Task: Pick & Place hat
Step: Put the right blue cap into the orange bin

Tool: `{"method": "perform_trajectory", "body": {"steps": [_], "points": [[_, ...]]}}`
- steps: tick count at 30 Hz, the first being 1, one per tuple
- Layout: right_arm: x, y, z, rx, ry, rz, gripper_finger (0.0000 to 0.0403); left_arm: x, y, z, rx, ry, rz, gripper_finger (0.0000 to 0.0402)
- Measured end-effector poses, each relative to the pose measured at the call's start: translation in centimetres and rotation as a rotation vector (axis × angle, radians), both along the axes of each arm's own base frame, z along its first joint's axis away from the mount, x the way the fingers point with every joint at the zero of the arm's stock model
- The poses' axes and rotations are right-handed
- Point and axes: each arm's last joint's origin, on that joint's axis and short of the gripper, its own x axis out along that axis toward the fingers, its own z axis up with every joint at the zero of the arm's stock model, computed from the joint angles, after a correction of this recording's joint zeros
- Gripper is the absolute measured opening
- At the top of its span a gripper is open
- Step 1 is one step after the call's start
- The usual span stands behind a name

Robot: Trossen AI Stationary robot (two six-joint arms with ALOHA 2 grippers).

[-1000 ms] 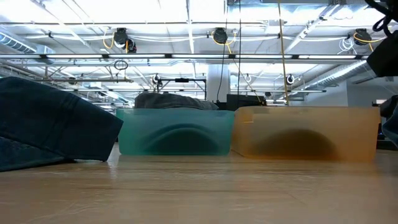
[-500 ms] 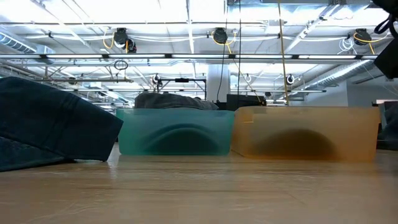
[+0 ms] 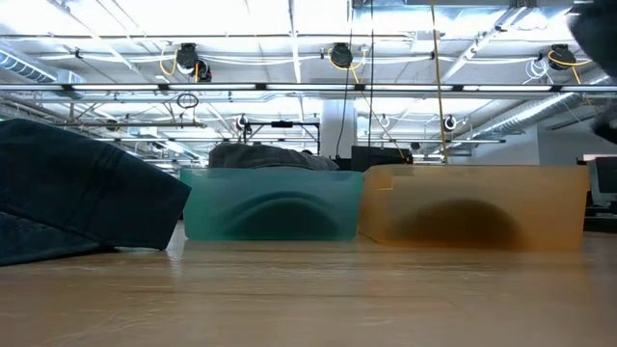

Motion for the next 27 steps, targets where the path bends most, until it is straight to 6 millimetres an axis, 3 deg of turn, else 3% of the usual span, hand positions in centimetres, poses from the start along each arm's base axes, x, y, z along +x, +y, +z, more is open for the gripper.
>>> {"method": "perform_trajectory", "body": {"steps": [15, 20, 27], "points": [[0.4, -1.8, 3.8, -0.466, -0.758, -0.312, 0.0001, 0.0, 0.1, 0.0, 0.043, -0.004, 0.001, 0.0308], [1.0, -2.2, 6.2, -0.552, -0.97, -0.591, 0.0, 0.0, 0.3, 0.0, 0.097, -0.008, 0.027, 0.0308], [1.1, -3.2, 8.6, -0.816, -1.122, -0.922, 0.0, 0.5, 0.5, 0.5, 0.203, -0.074, 0.065, 0.0308]]}}
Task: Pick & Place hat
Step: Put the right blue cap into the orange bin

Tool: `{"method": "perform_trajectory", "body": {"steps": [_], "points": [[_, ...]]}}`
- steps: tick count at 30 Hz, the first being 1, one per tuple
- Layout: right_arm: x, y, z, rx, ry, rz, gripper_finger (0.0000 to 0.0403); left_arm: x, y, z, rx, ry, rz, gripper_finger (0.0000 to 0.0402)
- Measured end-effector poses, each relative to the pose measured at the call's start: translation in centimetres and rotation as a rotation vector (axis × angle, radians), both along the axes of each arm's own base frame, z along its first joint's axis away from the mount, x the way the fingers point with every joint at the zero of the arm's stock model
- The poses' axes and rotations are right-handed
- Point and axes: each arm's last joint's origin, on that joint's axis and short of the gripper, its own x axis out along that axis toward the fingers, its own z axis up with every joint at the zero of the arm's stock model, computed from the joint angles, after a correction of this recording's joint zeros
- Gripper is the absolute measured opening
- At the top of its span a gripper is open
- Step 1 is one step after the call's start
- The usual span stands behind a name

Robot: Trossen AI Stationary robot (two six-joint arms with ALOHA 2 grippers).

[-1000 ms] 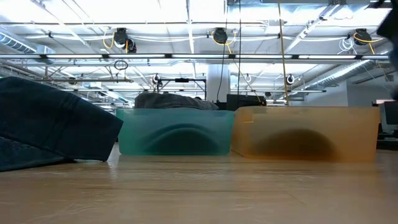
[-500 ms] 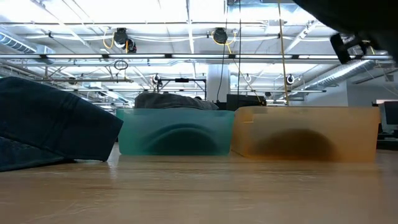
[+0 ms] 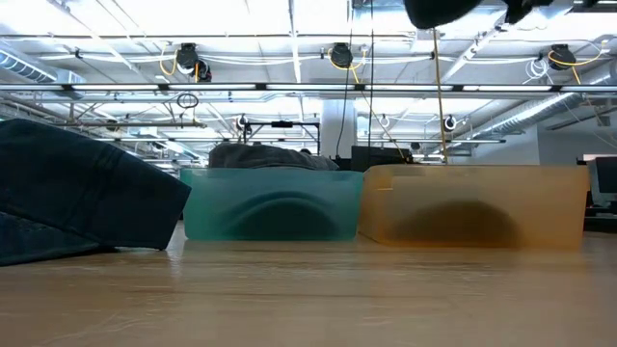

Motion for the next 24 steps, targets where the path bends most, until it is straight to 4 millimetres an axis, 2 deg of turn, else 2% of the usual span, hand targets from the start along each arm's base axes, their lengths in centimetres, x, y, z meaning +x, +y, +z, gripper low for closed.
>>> {"method": "perform_trajectory", "body": {"steps": [8, 17, 20, 24], "points": [[0.4, -0.7, 1.5, -0.119, -0.166, -0.091, 0.0, 0.8, 0.0, 1.0, 0.067, -0.123, -0.052, 0.0308], [1.7, -2.0, 2.3, -0.133, -0.434, -0.042, 0.0, 1.5, -0.1, 2.2, 0.143, -0.249, -0.106, 0.0308], [2.9, -2.5, 3.1, -0.122, -0.488, -0.028, 0.0, 1.6, -0.2, 2.3, 0.207, -0.257, -0.179, 0.0308], [5.6, -2.8, 4.8, -0.144, -0.487, 0.005, 0.0, 2.2, -0.3, 2.3, 0.258, -0.272, -0.234, 0.0308]]}}
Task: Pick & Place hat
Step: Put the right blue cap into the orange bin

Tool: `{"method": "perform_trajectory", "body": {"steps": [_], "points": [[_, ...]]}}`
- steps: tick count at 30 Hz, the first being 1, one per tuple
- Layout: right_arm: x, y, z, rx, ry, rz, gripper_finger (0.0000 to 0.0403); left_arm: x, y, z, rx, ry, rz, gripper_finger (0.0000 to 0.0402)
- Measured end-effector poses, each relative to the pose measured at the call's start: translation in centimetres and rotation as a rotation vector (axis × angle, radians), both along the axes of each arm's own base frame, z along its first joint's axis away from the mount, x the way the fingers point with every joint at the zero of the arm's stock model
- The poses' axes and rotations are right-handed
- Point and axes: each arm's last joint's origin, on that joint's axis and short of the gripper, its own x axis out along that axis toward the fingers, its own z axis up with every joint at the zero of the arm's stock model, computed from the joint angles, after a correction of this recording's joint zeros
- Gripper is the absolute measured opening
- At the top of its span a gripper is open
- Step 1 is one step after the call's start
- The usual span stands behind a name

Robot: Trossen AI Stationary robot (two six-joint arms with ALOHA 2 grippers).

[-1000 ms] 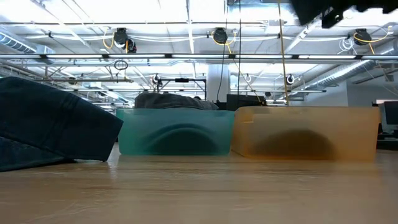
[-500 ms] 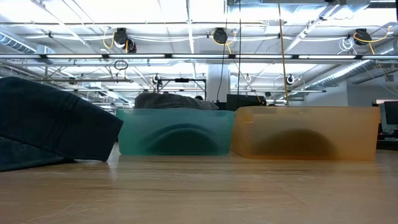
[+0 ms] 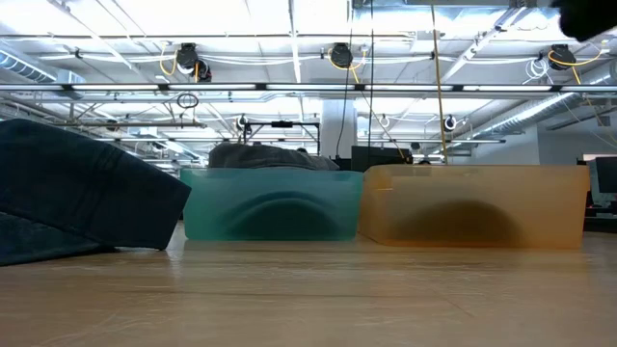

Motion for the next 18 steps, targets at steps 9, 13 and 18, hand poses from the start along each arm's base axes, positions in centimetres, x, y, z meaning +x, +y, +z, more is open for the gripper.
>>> {"method": "perform_trajectory", "body": {"steps": [9, 13, 18], "points": [[4.7, -0.3, 4.1, -0.027, -0.078, -0.009, 0.0, 2.0, -0.2, 0.1, 0.089, -0.07, -0.057, 0.0293], [5.6, -1.2, 4.9, 0.048, -0.168, 0.021, 0.0, 2.4, -0.1, -0.1, 0.135, -0.067, -0.039, 0.0259], [6.6, -2.9, 3.9, 0.226, -0.194, 0.01, 0.0, 3.2, 0.2, -0.6, 0.191, -0.039, 0.094, 0.0223]]}}
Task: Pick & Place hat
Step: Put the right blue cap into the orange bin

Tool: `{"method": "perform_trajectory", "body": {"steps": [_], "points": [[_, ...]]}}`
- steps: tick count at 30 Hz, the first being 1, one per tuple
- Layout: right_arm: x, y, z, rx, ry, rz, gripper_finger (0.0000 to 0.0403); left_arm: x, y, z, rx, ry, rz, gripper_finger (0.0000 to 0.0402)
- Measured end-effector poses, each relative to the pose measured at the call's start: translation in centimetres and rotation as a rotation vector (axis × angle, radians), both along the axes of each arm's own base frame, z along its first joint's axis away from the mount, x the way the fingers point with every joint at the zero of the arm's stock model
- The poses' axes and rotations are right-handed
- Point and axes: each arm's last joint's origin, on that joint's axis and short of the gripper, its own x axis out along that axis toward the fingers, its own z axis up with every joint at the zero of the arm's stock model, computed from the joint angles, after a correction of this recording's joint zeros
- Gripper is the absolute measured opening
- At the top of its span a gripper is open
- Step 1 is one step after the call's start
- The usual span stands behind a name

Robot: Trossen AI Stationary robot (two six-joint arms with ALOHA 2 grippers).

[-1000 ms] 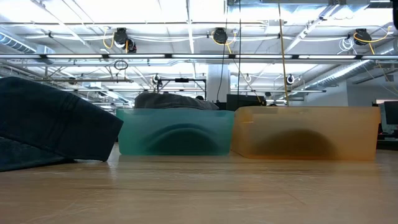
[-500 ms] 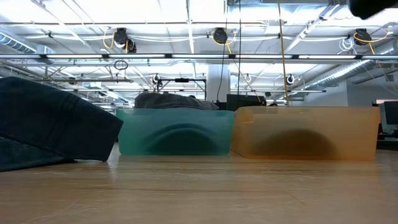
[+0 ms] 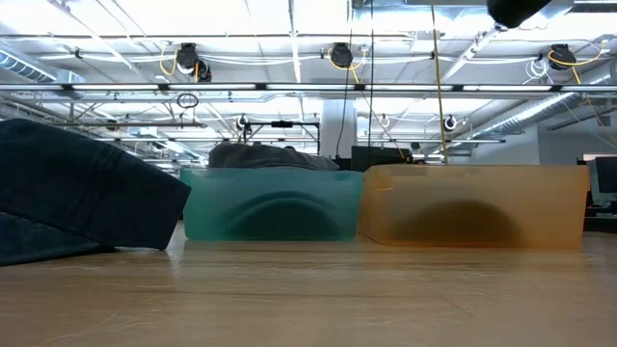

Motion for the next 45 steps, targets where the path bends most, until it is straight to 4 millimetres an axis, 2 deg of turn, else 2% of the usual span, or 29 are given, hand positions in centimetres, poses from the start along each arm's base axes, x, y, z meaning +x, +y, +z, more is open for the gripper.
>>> {"method": "perform_trajectory", "body": {"steps": [6, 10, 20, 26, 30, 36, 41, 45], "points": [[1.2, -1.9, -1.1, 0.133, -0.015, 0.034, 0.0, 0.6, 0.5, 0.0, 0.012, -0.042, 0.172, 0.0206], [2.0, -2.6, -2.1, 0.156, 0.011, 0.021, 0.0, 1.1, 0.9, -0.2, -0.001, -0.06, 0.264, 0.02], [3.5, -3.0, -2.8, 0.177, 0.034, 0.001, 0.0, 2.3, 1.5, -0.6, -0.047, -0.093, 0.299, 0.0204], [3.9, -2.9, -3.1, 0.191, 0.038, 0.024, 0.0, 3.3, 1.5, -1.1, -0.053, -0.097, 0.303, 0.0191], [4.0, -2.7, -3.1, 0.209, 0.047, 0.047, 0.0, 3.5, 1.6, -1.0, -0.041, -0.117, 0.343, 0.015], [4.2, -2.7, -3.3, 0.208, 0.069, 0.044, 0.0, 3.6, 1.7, -1.0, -0.035, -0.125, 0.357, 0.0021], [4.3, -2.6, -3.4, 0.205, 0.088, 0.046, 0.0007, 3.5, 1.6, -1.0, -0.022, -0.117, 0.357, 0.0018], [4.8, -2.4, -4.0, 0.119, 0.186, 0.063, 0.0039, 3.1, 1.6, -1.0, 0.004, -0.085, 0.332, 0.001]]}}
